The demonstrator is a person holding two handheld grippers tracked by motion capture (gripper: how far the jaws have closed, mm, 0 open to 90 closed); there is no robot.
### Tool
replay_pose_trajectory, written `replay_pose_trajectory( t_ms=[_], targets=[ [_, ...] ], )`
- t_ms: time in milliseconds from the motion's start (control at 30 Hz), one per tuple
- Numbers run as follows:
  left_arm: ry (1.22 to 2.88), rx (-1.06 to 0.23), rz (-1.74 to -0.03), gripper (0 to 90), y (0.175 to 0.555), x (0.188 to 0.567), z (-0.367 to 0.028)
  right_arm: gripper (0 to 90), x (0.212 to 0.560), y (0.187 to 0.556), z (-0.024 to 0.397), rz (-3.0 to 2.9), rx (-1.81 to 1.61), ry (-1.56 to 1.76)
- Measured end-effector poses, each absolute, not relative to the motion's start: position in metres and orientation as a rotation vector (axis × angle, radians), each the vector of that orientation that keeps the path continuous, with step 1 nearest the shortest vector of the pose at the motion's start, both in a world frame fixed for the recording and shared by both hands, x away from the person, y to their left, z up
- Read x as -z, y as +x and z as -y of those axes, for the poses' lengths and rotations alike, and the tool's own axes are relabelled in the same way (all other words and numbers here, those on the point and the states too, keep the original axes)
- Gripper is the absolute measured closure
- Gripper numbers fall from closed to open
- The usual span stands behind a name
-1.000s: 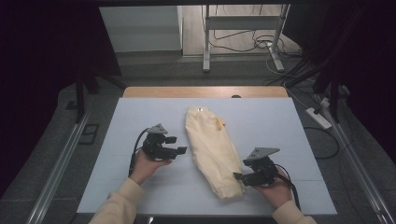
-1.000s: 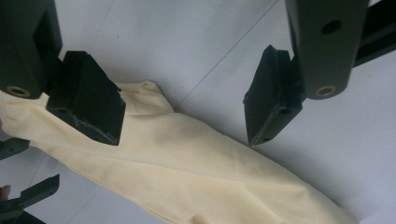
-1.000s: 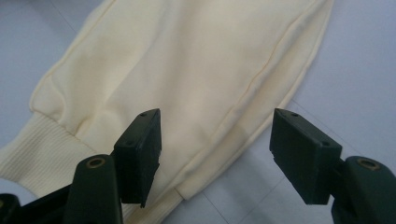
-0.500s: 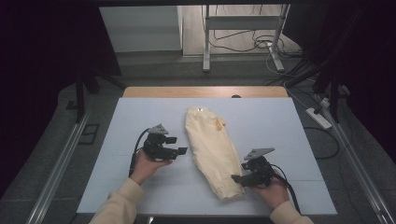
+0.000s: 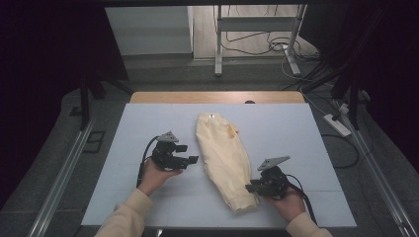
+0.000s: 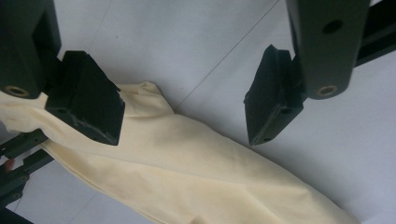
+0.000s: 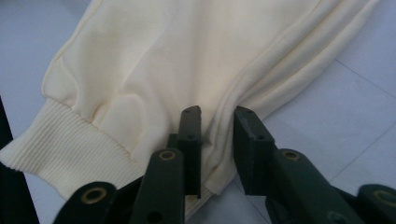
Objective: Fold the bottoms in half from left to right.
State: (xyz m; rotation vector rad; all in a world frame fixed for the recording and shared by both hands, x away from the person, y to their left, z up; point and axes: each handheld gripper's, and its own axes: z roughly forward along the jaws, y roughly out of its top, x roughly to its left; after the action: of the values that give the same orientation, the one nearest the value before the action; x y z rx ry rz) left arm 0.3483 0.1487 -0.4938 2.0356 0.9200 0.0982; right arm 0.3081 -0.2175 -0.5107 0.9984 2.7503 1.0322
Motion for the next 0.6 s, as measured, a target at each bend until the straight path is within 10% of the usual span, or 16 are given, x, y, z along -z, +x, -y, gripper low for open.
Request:
replay_pose_trajectory(
  t_ms=[600],
  targets=[
    [2.036,-0.096,-0.923,28.6,0.3488,0.4942,-0.1499,82.0,0.5089,0.3015,0.2123,-2.801,-1.042,0.942]
  ],
)
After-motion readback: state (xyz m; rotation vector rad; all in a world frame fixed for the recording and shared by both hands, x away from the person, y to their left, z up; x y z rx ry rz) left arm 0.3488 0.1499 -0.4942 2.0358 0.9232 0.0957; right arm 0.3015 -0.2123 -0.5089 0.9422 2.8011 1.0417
